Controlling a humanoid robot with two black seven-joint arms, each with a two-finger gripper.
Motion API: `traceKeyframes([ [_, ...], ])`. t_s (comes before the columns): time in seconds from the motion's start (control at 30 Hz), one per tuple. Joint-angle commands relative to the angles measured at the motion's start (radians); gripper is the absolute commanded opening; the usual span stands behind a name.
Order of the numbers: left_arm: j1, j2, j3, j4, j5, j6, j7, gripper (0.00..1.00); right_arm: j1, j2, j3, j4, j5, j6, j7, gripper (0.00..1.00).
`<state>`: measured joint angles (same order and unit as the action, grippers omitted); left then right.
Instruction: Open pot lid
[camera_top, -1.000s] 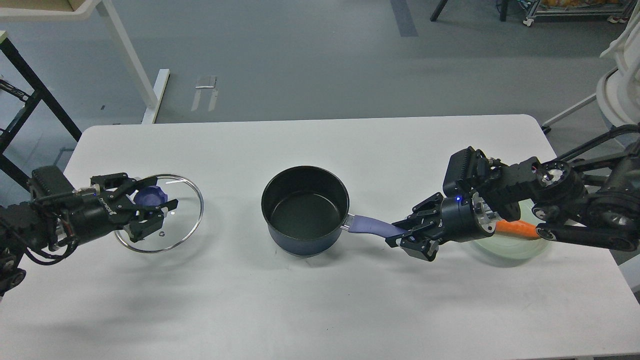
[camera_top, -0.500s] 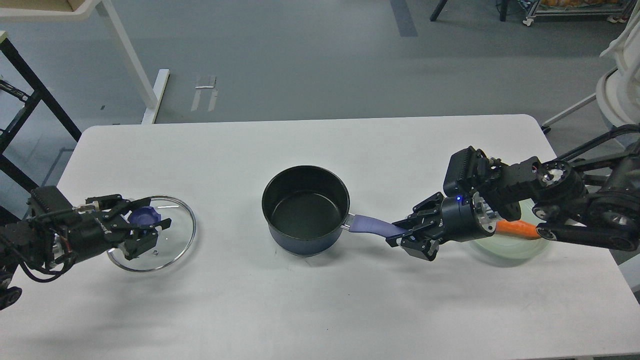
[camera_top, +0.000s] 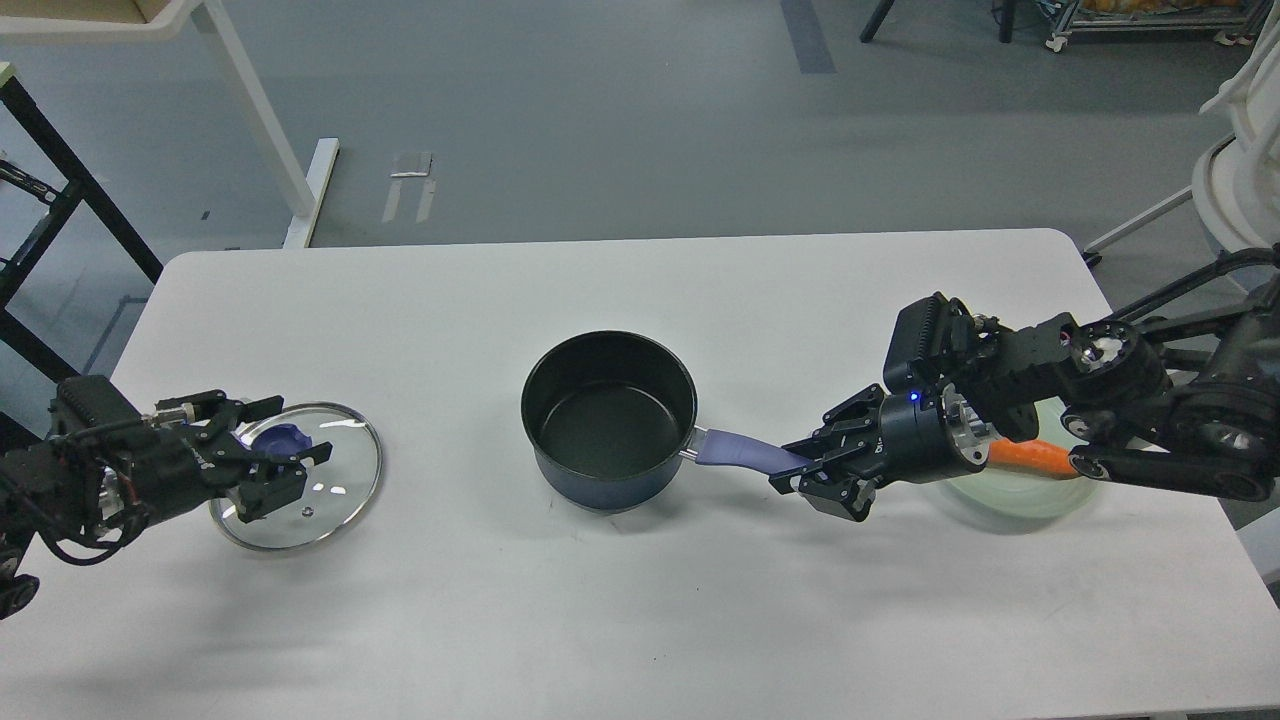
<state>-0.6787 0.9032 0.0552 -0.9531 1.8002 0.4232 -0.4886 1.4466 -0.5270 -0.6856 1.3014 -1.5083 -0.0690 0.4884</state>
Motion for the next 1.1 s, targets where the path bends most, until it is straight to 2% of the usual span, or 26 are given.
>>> traceKeyframes([
  [0.0, -0.001, 0.0, 0.0, -0.001, -0.018, -0.003, 0.0, 0.95, 0.0, 0.001, 0.0, -0.004, 0.0, 0.0, 0.0, 0.34],
  [0.13, -0.016, 0.0, -0.005, -0.029, -0.103, -0.017, 0.0, 0.97, 0.0, 0.001, 0.0, -0.004, 0.0, 0.0, 0.0, 0.34],
  [0.2, -0.035, 0.005, -0.015, -0.079, -0.209, -0.046, 0.0, 0.98, 0.0, 0.001, 0.0, -0.004, 0.0, 0.0, 0.0, 0.34],
  [0.3, -0.116, 0.016, -0.02, -0.147, -0.471, -0.188, 0.0, 0.99, 0.0, 0.001, 0.0, -0.004, -0.001, 0.0, 0.0, 0.34],
  [0.47, -0.216, 0.008, -0.077, -0.151, -1.075, -0.476, 0.0, 0.99, 0.0, 0.001, 0.0, -0.004, -0.001, 0.0, 0.0, 0.34],
  [0.53, -0.22, 0.005, -0.09, -0.145, -1.311, -0.547, 0.0, 0.99, 0.0, 0.001, 0.0, -0.004, -0.001, 0.0, 0.0, 0.34],
  [0.6, -0.222, 0.005, -0.097, -0.141, -1.502, -0.581, 0.0, 0.99, 0.0, 0.001, 0.0, -0.004, -0.003, 0.0, 0.0, 0.34],
  [0.67, -0.226, -0.004, -0.104, -0.133, -1.666, -0.58, 0.0, 0.99, 0.0, 0.001, 0.0, -0.004, -0.001, 0.0, 0.0, 0.36],
  [0.77, -0.208, -0.093, -0.152, -0.064, -1.847, -0.592, 0.0, 0.99, -0.003, 0.001, 0.0, -0.004, -0.001, 0.0, 0.0, 0.37],
  [0.8, -0.197, -0.118, -0.162, -0.032, -1.877, -0.595, 0.043, 0.99, -0.003, 0.001, 0.0, -0.004, -0.001, 0.0, 0.0, 0.38],
  [0.83, -0.184, -0.141, -0.176, 0.005, -1.904, -0.603, 0.086, 0.99, -0.005, 0.001, 0.0, -0.004, -0.001, 0.0, 0.0, 0.4],
  [0.9, -0.173, -0.171, -0.205, 0.056, -1.923, -0.629, 0.125, 0.99, -0.005, 0.001, 0.0, -0.004, -0.001, 0.0, 0.0, 0.45],
  [1.07, -0.164, -0.202, -0.221, 0.077, -1.924, -0.689, 0.134, 0.99, 0.008, -0.013, 0.0, 0.003, 0.01, 0.002, 0.0, 0.83],
])
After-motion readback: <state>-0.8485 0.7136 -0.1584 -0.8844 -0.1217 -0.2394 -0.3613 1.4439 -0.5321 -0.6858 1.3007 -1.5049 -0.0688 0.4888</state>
